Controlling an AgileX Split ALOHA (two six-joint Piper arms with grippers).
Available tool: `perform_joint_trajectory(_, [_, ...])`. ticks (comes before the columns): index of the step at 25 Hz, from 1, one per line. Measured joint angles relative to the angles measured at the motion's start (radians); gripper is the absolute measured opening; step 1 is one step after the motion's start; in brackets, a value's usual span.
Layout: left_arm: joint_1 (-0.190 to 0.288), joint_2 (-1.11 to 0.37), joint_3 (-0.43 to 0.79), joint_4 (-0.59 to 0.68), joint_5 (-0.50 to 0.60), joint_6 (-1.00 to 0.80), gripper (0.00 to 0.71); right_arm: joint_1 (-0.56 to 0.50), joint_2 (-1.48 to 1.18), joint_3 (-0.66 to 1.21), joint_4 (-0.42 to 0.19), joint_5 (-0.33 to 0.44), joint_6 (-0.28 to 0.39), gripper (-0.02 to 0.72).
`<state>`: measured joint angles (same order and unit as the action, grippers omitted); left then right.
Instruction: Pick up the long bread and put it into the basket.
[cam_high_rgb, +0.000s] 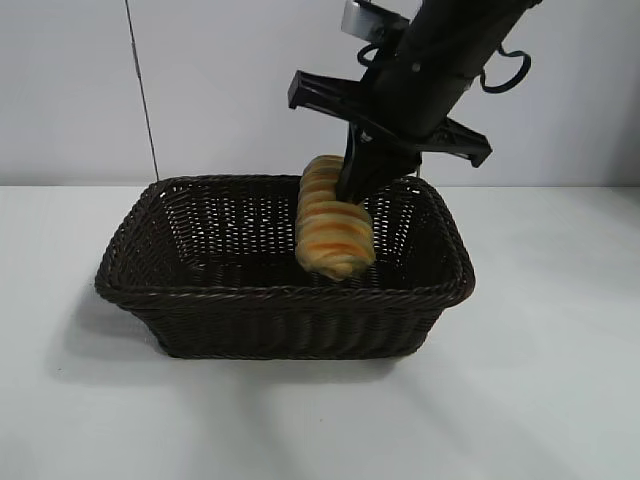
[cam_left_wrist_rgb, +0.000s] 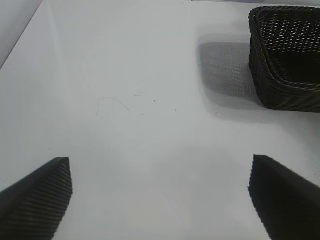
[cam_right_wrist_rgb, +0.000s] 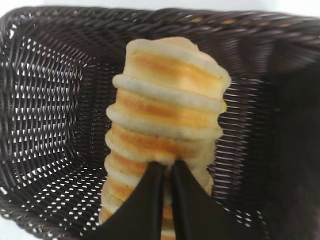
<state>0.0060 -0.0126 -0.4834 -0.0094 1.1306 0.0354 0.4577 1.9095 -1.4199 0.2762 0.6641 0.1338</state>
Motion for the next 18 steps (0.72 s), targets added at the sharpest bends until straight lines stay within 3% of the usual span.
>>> perform_joint_trajectory(5, [0.000, 0.000, 0.000, 0.000, 0.000, 0.000, 0.694, 0.000, 0.000, -0.049, -0.001, 0.068, -0.013, 0.626])
perform_joint_trajectory(10, [0.000, 0.000, 0.000, 0.000, 0.000, 0.000, 0.694, 0.000, 0.000, -0.160, -0.026, 0.192, -0.022, 0.686])
perform_joint_trajectory(18, [0.000, 0.000, 0.000, -0.016, 0.000, -0.004, 0.694, -0.018, 0.000, -0.354, -0.158, 0.409, 0.029, 0.693])
